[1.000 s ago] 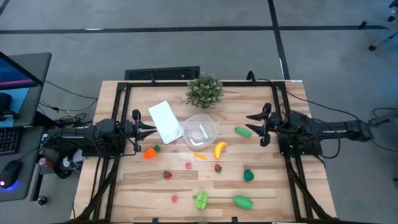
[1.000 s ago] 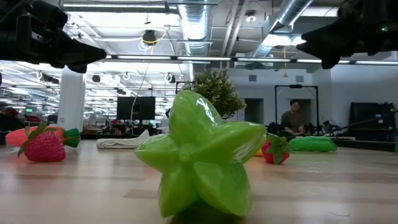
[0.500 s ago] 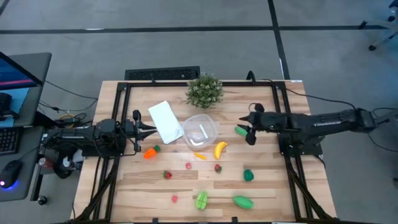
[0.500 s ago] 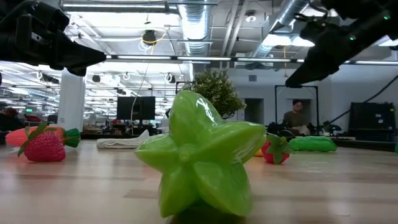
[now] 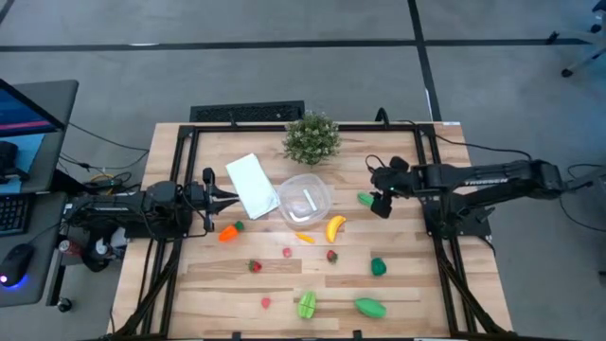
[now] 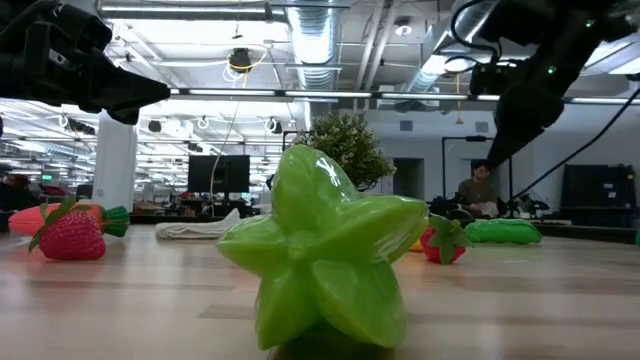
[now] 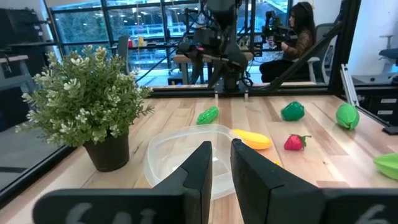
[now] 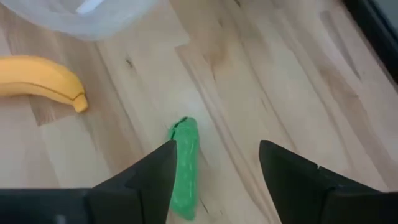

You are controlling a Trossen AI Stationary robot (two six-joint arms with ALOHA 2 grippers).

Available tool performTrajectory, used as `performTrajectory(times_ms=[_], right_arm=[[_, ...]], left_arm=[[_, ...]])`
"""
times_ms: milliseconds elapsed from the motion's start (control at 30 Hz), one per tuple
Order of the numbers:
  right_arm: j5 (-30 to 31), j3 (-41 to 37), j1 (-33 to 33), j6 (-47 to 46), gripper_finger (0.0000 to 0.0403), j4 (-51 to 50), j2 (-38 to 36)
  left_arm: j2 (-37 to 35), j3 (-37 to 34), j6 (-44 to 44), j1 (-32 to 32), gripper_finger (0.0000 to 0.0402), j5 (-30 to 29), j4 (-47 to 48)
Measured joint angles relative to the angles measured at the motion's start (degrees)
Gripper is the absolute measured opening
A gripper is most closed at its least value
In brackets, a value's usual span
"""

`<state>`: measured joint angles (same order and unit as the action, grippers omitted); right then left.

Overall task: Pick and placing Produce into tupperware
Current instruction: Put the green pea into the transparent bin

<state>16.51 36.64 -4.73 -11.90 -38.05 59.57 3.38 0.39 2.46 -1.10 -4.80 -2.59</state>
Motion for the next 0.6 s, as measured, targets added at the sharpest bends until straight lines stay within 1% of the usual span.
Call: performTrajectory(times_ms=[167,367,600], right_arm=[[-2.3,0.0,-0.3,0.2,0.0244,0.3,3.5],[-5.1,-0.3,-0.7,0.3,0.0245,0.7,9.0],[-6.0,-0.3,-0.7,1.5,0.0245,2.0,12.4]], left_arm=[[0.0,0.0,0.0,0.0,0.0050,0.0,0.0],[0.0,0.0,0.0,0.0,0.0050,0.0,0.0],[0.0,0.0,0.0,0.0,0.0050,0.0,0.1]])
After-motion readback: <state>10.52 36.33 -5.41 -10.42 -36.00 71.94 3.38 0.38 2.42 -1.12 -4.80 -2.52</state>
